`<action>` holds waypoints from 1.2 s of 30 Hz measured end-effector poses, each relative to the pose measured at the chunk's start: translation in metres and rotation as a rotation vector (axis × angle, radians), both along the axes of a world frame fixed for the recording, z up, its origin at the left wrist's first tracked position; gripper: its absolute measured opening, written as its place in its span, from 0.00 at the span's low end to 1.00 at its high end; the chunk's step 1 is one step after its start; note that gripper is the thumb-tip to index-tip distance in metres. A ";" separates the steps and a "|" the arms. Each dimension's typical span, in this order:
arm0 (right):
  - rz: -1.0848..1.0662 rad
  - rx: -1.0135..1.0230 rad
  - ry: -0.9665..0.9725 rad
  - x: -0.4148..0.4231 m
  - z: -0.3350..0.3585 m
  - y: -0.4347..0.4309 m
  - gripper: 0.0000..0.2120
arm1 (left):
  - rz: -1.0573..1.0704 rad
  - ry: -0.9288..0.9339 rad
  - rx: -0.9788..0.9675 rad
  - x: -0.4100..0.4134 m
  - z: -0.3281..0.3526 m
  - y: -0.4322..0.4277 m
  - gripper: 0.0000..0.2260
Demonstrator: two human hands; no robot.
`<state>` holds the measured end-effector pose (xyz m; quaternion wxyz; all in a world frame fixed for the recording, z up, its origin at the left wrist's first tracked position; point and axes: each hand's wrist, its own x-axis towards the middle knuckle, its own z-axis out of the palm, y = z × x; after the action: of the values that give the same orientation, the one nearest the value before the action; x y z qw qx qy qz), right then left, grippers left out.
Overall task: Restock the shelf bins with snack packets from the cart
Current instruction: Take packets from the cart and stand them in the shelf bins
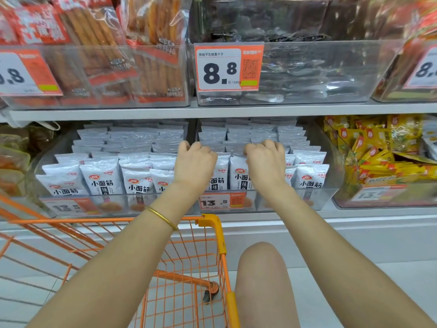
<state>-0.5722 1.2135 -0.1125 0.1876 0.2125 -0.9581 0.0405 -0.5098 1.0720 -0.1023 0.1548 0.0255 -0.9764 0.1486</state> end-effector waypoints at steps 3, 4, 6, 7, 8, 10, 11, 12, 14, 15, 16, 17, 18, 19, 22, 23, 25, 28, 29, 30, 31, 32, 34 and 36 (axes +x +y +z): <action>0.009 -0.018 0.000 -0.004 -0.002 0.000 0.15 | -0.069 0.044 0.066 -0.008 -0.006 -0.001 0.21; 0.024 -0.024 0.006 -0.004 -0.003 0.000 0.15 | -0.080 0.020 0.078 -0.011 -0.007 0.001 0.23; 0.049 -0.034 -0.005 -0.003 -0.007 -0.002 0.16 | -0.060 -0.039 0.066 -0.012 -0.011 0.002 0.23; 0.056 -0.040 -0.016 -0.003 -0.009 -0.003 0.18 | -0.038 -0.055 0.052 -0.012 -0.013 0.001 0.23; 0.056 -0.045 -0.026 -0.003 -0.011 -0.002 0.19 | -0.016 -0.062 0.042 -0.010 -0.013 0.000 0.22; 0.062 -0.057 -0.036 -0.002 -0.012 -0.002 0.19 | 0.007 -0.072 0.028 -0.008 -0.012 0.001 0.21; 0.074 -0.065 -0.041 -0.002 -0.012 -0.001 0.19 | 0.015 -0.079 0.030 -0.008 -0.011 0.003 0.21; 0.092 -0.076 -0.046 -0.002 -0.011 0.000 0.19 | 0.023 -0.080 0.037 -0.009 -0.009 0.006 0.21; 0.127 -0.141 -0.032 -0.003 -0.008 0.009 0.20 | 0.035 -0.062 0.063 -0.014 -0.005 0.011 0.22; 0.124 -0.207 -0.022 -0.004 -0.005 0.018 0.21 | 0.024 -0.041 0.083 -0.017 -0.004 0.015 0.22; 0.096 -0.293 -0.023 -0.005 0.000 0.030 0.23 | -0.005 -0.017 0.112 -0.021 -0.003 0.019 0.23; 0.043 -0.374 -0.028 -0.007 0.004 0.044 0.24 | -0.051 0.003 0.154 -0.024 -0.002 0.025 0.23; -0.017 -0.416 -0.038 -0.007 0.008 0.057 0.23 | -0.106 0.011 0.199 -0.028 -0.002 0.032 0.23; -0.056 -0.406 -0.046 -0.008 0.009 0.067 0.21 | -0.156 0.000 0.233 -0.031 -0.003 0.040 0.23; -0.025 -0.208 -0.081 -0.010 0.000 0.075 0.18 | -0.197 -0.105 0.245 -0.040 -0.014 0.058 0.24; -0.012 -0.157 -0.111 -0.009 -0.005 0.072 0.23 | -0.176 -0.137 0.243 -0.040 -0.018 0.059 0.24; 0.000 -0.104 -0.121 -0.009 -0.017 0.068 0.31 | -0.132 -0.160 0.247 -0.040 -0.023 0.056 0.25; -0.007 -0.104 -0.124 -0.011 -0.022 0.067 0.31 | -0.105 -0.153 0.249 -0.038 -0.022 0.050 0.25; -0.009 -0.115 -0.129 -0.011 -0.022 0.067 0.30 | -0.112 -0.140 0.250 -0.037 -0.021 0.051 0.26; -0.010 -0.132 -0.127 -0.010 -0.021 0.067 0.28 | -0.133 -0.121 0.255 -0.038 -0.019 0.054 0.28; -0.014 -0.151 -0.119 -0.009 -0.020 0.068 0.27 | -0.169 -0.102 0.261 -0.038 -0.017 0.059 0.33; -0.029 -0.171 -0.106 -0.009 -0.019 0.070 0.26 | -0.210 -0.096 0.266 -0.039 -0.017 0.064 0.36; -0.100 -0.199 -0.081 -0.010 -0.018 0.076 0.24 | -0.267 -0.102 0.276 -0.042 -0.017 0.074 0.38; -0.189 -0.193 -0.089 -0.014 -0.019 0.083 0.22 | -0.274 -0.116 0.293 -0.044 -0.017 0.080 0.33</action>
<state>-0.5866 1.2970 -0.1310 0.1676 0.1003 -0.9729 0.1240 -0.5538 1.1523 -0.1192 0.1116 -0.0937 -0.9892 -0.0164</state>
